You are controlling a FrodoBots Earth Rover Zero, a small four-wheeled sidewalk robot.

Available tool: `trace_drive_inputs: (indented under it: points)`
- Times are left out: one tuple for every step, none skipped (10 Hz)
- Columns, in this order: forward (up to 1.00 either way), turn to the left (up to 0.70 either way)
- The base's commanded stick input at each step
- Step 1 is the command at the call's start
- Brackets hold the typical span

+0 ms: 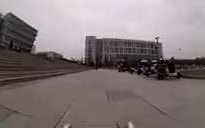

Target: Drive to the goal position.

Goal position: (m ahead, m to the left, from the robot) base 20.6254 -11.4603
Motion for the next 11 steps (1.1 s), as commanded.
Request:
trace_drive_inputs:
  points:
    - [0.7,0.0]
    - [0.7,0.0]
    - [0.7,0.0]
    - [0.7,0.0]
    - [0.7,0.0]
    - [0.7,0.0]
    - [0.7,0.0]
    - [0.7,0.0]
    - [0.7,0.0]
    - [0.7,0.0]
    - [0.7,0.0]
